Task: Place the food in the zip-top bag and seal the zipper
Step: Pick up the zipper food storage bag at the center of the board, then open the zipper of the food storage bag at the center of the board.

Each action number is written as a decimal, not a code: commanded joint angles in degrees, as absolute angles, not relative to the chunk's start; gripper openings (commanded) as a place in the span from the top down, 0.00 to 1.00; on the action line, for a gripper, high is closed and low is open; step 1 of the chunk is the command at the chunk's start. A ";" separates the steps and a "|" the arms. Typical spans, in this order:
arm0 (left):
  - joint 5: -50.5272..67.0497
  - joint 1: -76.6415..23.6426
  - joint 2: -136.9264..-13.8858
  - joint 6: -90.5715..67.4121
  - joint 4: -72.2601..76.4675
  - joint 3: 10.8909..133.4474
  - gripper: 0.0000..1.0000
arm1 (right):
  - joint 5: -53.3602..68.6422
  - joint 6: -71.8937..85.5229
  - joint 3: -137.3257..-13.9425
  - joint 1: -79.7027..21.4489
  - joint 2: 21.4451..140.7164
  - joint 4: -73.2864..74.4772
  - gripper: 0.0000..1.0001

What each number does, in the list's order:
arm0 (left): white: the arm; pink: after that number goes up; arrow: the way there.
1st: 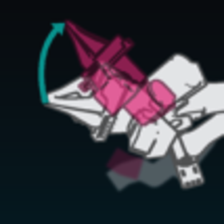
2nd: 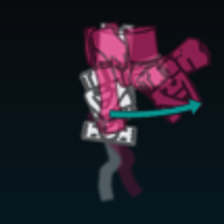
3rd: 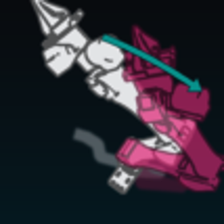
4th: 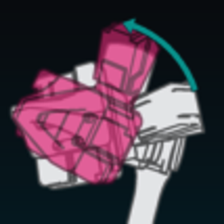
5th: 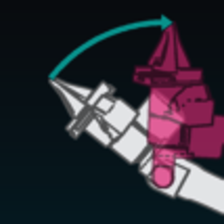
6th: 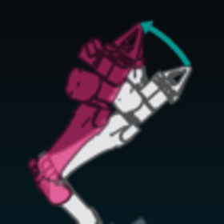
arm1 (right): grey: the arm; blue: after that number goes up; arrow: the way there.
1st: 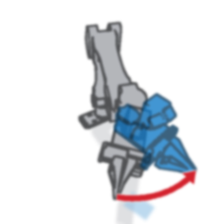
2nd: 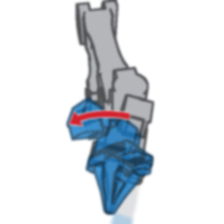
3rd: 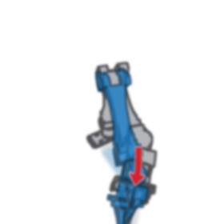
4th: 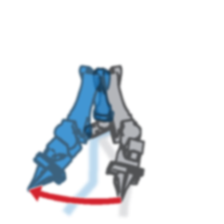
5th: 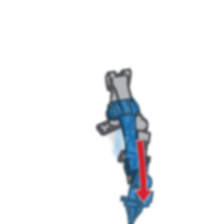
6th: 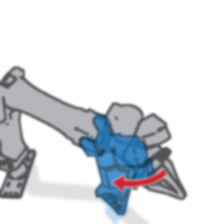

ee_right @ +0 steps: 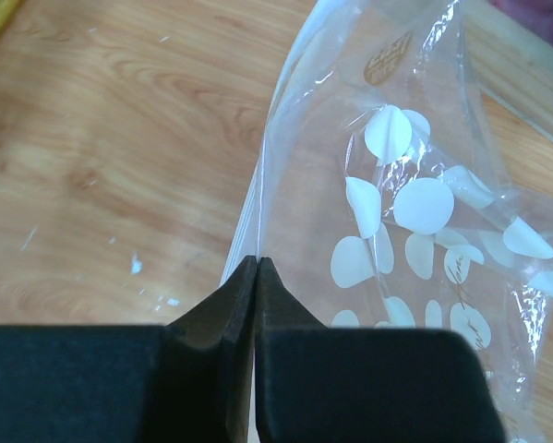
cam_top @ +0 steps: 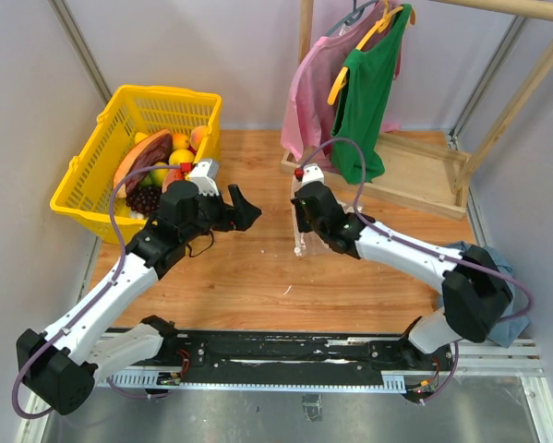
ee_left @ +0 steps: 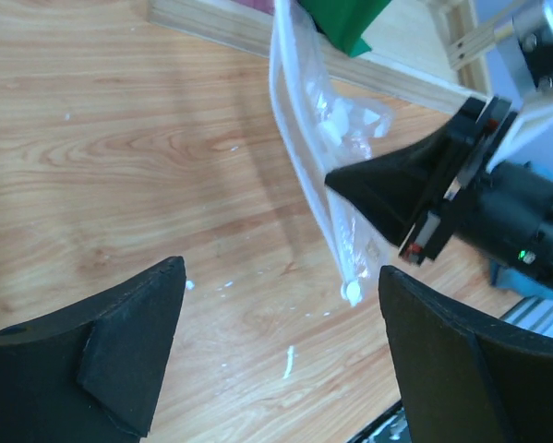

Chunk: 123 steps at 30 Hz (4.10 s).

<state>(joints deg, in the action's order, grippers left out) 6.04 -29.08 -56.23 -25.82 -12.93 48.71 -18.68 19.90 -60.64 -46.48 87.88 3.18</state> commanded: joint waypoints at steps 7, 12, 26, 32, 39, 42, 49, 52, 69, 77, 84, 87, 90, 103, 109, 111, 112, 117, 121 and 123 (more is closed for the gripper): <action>0.64 -35.88 -59.06 -40.97 -1.96 44.87 0.16 | -5.55 16.67 -46.80 -48.92 73.30 -9.23 0.99; -3.27 -37.61 -60.58 -44.22 0.56 42.75 0.28 | -1.38 16.93 -42.68 -49.00 69.40 -14.87 0.99; -1.04 -38.93 -66.06 -47.86 5.10 40.74 0.42 | 6.53 17.57 -40.88 -49.18 67.20 -18.87 0.99; -2.21 -39.19 -66.71 -48.01 5.46 40.52 0.52 | 8.12 17.65 -41.07 -49.18 67.12 -19.34 0.99; -2.44 -39.71 -67.43 -48.24 7.09 40.26 0.74 | 10.51 17.31 -41.68 -49.17 67.26 -19.12 0.99; -4.00 -40.21 -66.24 -47.66 6.23 40.69 0.95 | 7.18 17.00 -42.64 -49.25 67.24 -15.93 0.91; -13.45 -45.96 -63.13 -46.71 1.04 43.63 1.00 | -1.01 14.23 -46.07 -51.52 67.41 -9.57 0.59; -17.34 -48.20 -62.81 -47.34 -0.55 44.71 1.00 | -6.15 12.20 -48.06 -54.48 67.37 -7.21 0.48; -28.90 -52.81 -60.29 -49.92 -7.61 47.12 1.00 | -31.71 6.27 -49.93 -61.96 63.90 -0.92 0.39; -29.06 -53.97 -61.31 -49.65 -10.25 48.60 1.00 | -35.81 5.70 -50.44 -61.96 64.27 -1.29 0.41; -29.73 -56.29 -62.62 -49.09 -10.81 50.50 1.00 | -31.37 5.10 -52.65 -61.96 68.19 -1.82 0.40; -29.96 -56.87 -62.86 -49.43 -10.60 50.62 1.00 | -30.40 5.26 -53.60 -61.96 69.68 -1.89 0.39; -30.17 -57.22 -63.01 -49.38 -10.34 50.62 1.00 | -31.39 4.74 -53.72 -61.96 70.85 -2.89 0.39; -35.46 -57.38 -59.31 -46.37 -22.07 53.39 1.00 | -48.82 0.47 -54.69 -57.60 67.11 2.53 0.67; -37.99 -57.34 -57.63 -46.90 -30.30 54.17 1.00 | -50.22 0.84 -54.86 -54.88 65.39 5.47 0.66; -38.33 -57.35 -57.29 -46.67 -31.57 54.58 1.00 | -48.54 0.47 -55.37 -54.80 65.59 6.34 0.63; -37.84 -57.37 -57.30 -46.14 -31.51 54.84 1.00 | -45.45 0.32 -55.73 -54.78 65.83 6.81 0.60; -32.59 -57.39 -58.92 -44.45 -28.58 56.81 1.00 | -32.98 1.01 -57.92 -55.48 67.50 9.46 0.46; -30.00 -57.39 -61.07 -45.33 -26.09 57.95 1.00 | -31.35 1.02 -60.21 -58.57 68.20 11.37 0.37; -29.23 -57.38 -62.05 -46.24 -25.46 58.96 1.00 | -32.61 0.86 -61.11 -60.02 68.29 11.81 0.35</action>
<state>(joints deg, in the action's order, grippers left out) -31.20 -56.84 -60.29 -45.45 -28.12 56.36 -34.17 1.10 -57.93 -57.04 68.10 9.34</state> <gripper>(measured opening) 0.015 0.635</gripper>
